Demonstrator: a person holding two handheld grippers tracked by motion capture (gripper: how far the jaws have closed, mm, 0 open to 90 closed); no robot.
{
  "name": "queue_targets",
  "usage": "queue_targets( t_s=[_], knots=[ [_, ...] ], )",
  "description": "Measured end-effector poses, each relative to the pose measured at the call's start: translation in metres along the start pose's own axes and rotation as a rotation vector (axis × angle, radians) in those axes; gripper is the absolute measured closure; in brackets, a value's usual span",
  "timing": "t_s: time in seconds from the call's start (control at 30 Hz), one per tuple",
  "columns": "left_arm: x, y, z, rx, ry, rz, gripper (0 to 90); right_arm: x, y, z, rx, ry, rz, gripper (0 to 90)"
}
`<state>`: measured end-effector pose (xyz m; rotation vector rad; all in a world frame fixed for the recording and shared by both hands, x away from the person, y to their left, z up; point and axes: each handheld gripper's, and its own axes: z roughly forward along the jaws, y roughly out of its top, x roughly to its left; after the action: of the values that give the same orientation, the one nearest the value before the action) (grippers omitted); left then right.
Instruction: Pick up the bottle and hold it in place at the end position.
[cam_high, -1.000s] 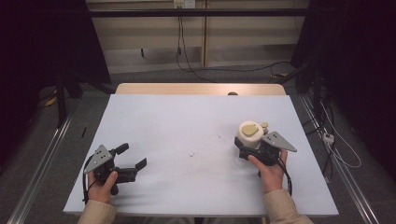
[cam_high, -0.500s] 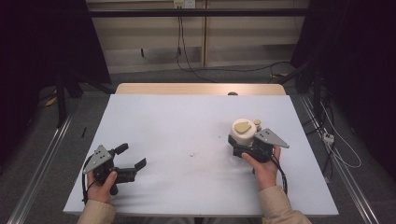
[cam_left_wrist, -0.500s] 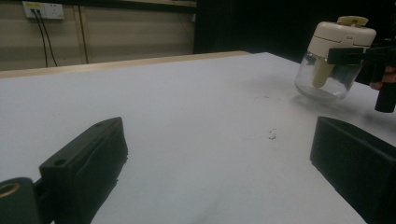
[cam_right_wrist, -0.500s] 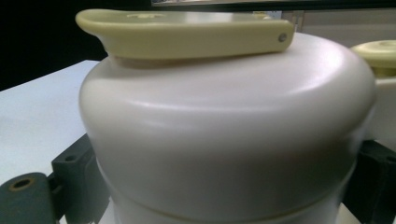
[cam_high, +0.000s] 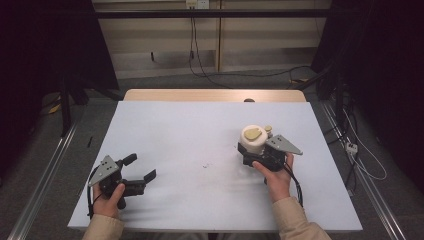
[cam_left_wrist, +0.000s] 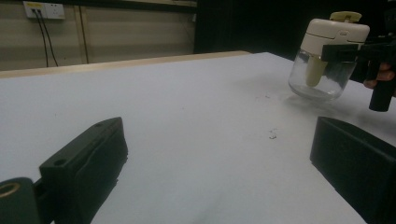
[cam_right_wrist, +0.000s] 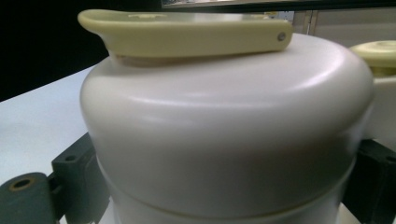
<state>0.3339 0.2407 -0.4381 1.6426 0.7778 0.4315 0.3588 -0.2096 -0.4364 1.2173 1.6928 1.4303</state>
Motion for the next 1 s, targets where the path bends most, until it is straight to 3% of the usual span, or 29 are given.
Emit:
queue_targets(
  t_s=[1.0],
  knots=[
    [0.001, -0.001, -0.001, 0.006, 0.001, 0.000, 3.3, 0.017, 0.005, 0.023, 0.000, 0.045, -0.002, 7.0]
  ],
)
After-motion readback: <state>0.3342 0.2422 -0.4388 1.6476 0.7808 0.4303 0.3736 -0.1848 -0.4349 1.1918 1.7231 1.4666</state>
